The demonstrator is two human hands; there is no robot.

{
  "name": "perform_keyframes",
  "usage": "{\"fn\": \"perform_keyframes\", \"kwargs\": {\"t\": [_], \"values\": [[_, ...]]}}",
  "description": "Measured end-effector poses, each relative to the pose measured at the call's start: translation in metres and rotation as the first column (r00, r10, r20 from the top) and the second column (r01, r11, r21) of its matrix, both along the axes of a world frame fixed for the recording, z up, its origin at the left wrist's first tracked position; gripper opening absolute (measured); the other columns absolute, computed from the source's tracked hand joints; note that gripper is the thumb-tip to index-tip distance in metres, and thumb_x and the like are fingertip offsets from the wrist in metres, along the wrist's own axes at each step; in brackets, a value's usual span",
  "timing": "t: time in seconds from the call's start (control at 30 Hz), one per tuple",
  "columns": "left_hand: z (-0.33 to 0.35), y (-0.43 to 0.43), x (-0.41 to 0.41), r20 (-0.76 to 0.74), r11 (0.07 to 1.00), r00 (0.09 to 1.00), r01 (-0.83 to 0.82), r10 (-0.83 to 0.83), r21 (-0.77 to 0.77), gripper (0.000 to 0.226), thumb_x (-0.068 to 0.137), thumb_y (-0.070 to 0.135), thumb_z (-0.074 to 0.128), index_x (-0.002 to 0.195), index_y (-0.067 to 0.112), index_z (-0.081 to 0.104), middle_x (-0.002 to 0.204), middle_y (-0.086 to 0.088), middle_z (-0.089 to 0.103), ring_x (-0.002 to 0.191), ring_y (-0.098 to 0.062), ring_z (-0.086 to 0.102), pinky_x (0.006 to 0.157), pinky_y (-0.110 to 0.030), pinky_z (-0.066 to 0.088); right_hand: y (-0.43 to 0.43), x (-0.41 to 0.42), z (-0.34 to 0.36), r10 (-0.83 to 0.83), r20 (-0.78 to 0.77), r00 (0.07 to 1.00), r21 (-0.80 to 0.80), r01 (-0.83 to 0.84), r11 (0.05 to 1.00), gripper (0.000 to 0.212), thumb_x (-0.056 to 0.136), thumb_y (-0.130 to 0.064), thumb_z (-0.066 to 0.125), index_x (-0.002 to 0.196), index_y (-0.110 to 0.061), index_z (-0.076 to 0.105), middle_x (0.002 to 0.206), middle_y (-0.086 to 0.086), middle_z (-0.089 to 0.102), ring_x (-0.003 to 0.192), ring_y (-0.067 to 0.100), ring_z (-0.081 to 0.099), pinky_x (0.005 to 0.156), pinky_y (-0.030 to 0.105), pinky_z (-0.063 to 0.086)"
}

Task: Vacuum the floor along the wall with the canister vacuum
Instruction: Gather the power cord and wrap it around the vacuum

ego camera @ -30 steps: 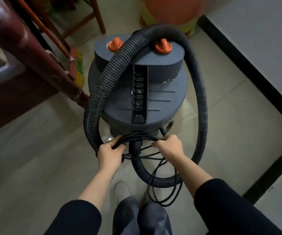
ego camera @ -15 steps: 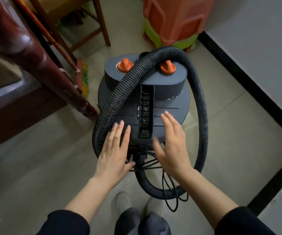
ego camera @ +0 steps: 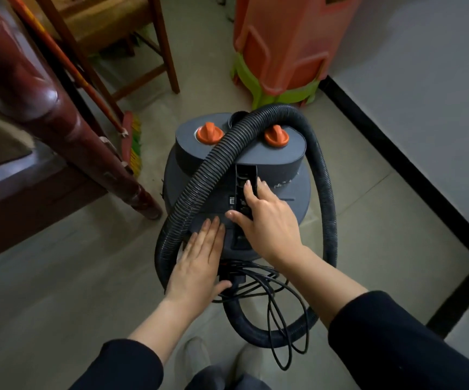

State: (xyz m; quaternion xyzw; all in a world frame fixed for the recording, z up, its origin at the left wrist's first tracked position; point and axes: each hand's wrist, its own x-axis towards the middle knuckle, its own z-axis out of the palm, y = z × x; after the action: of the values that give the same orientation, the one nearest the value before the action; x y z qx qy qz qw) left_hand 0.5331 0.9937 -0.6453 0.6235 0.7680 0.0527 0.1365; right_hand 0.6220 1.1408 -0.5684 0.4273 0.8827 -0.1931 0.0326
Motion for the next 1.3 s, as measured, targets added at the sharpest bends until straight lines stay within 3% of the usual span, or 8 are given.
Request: {"fn": "perform_keyframes", "kwargs": {"t": [0.23, 0.37, 0.5, 0.6, 0.77, 0.9, 1.17, 1.3], "values": [[0.011, 0.045, 0.001, -0.032, 0.996, 0.998, -0.048, 0.046, -0.080, 0.140, 0.040, 0.062, 0.087, 0.145, -0.003, 0.023, 0.151, -0.020, 0.036, 0.141, -0.030, 0.028, 0.110, -0.044, 0.024, 0.041, -0.017, 0.010, 0.010, 0.068, 0.998, -0.037, -0.007, 0.999, 0.068, 0.097, -0.047, 0.050, 0.153, -0.019, 0.026, 0.161, 0.010, 0.019, 0.149, 0.024, 0.016, 0.113, 0.040, 0.032], [0.015, 0.079, -0.001, -0.155, 0.994, 0.987, -0.056, 0.041, -0.097, 0.130, 0.068, 0.067, 0.071, 0.150, -0.002, -0.003, 0.157, -0.021, 0.001, 0.146, -0.031, 0.001, 0.115, -0.040, 0.006, 0.075, -0.029, 0.014, 0.037, 0.112, 0.993, -0.057, -0.031, 0.998, 0.067, 0.097, -0.045, 0.050, 0.153, -0.018, 0.025, 0.161, 0.012, 0.018, 0.149, 0.027, 0.016, 0.113, 0.044, 0.032], [0.007, 0.110, -0.006, -0.103, 0.995, 0.992, -0.082, 0.076, -0.058, 0.125, 0.057, 0.059, 0.083, 0.146, -0.006, 0.023, 0.149, -0.024, 0.037, 0.140, -0.034, 0.033, 0.114, -0.044, 0.027, 0.112, -0.041, 0.014, 0.089, 0.122, 0.989, -0.079, -0.079, 0.994, 0.066, 0.098, -0.043, 0.050, 0.154, -0.019, 0.025, 0.162, 0.012, 0.016, 0.149, 0.027, 0.015, 0.114, 0.043, 0.031], [0.001, 0.132, -0.012, -0.094, 0.991, 0.988, -0.118, 0.123, 0.056, 0.106, 0.069, 0.055, 0.077, 0.141, -0.005, 0.028, 0.143, -0.024, 0.046, 0.136, -0.031, 0.035, 0.108, -0.040, 0.033, 0.138, -0.049, 0.009, 0.134, 0.069, 0.989, -0.095, -0.127, 0.987, 0.065, 0.098, -0.042, 0.051, 0.153, -0.020, 0.026, 0.162, 0.012, 0.015, 0.149, 0.026, 0.015, 0.115, 0.042, 0.030], [-0.003, 0.171, -0.034, -0.107, 0.978, 0.974, -0.189, 0.198, 0.090, 0.066, 0.095, 0.047, 0.026, 0.134, -0.006, 0.037, 0.133, -0.023, 0.056, 0.128, -0.030, 0.038, 0.098, -0.035, 0.034, 0.178, -0.074, 0.000, 0.190, 0.010, 0.982, -0.095, -0.188, 0.978, 0.065, 0.098, -0.044, 0.050, 0.154, -0.021, 0.025, 0.162, 0.010, 0.013, 0.150, 0.024, 0.012, 0.113, 0.042, 0.030], [-0.005, 0.199, -0.048, -0.163, 0.959, 0.946, -0.268, 0.280, 0.089, 0.073, 0.104, 0.039, 0.002, 0.128, -0.006, 0.054, 0.127, -0.021, 0.062, 0.124, -0.028, 0.042, 0.084, -0.033, 0.054, 0.209, -0.099, 0.001, 0.241, 0.036, 0.970, -0.085, -0.237, 0.968, 0.067, 0.099, -0.044, 0.047, 0.154, -0.018, 0.022, 0.161, 0.015, 0.015, 0.149, 0.027, 0.012, 0.113, 0.045, 0.028], [0.009, 0.254, -0.077, -0.272, 0.943, 0.904, -0.303, 0.330, 0.136, 0.060, 0.086, 0.040, 0.041, 0.118, -0.004, 0.067, 0.121, -0.016, 0.067, 0.110, -0.028, 0.065, 0.075, -0.030, 0.057, 0.257, -0.140, 0.002, 0.278, 0.043, 0.959, -0.106, -0.273, 0.956, 0.068, 0.099, -0.040, 0.050, 0.154, -0.014, 0.021, 0.159, 0.021, 0.016, 0.148, 0.032, 0.014, 0.114, 0.045, 0.025], [0.017, 0.277, -0.086, -0.306, 0.945, 0.894, -0.304, 0.326, 0.120, 0.068, 0.061, 0.039, 0.089, 0.111, -0.004, 0.070, 0.112, -0.017, 0.070, 0.101, -0.028, 0.069, 0.072, -0.027, 0.056, 0.274, -0.156, 0.004, 0.260, 0.031, 0.965, -0.143, -0.253, 0.957, 0.068, 0.098, -0.034, 0.054, 0.154, -0.011, 0.022, 0.159, 0.024, 0.016, 0.148, 0.035, 0.013, 0.116, 0.044, 0.025]]}}
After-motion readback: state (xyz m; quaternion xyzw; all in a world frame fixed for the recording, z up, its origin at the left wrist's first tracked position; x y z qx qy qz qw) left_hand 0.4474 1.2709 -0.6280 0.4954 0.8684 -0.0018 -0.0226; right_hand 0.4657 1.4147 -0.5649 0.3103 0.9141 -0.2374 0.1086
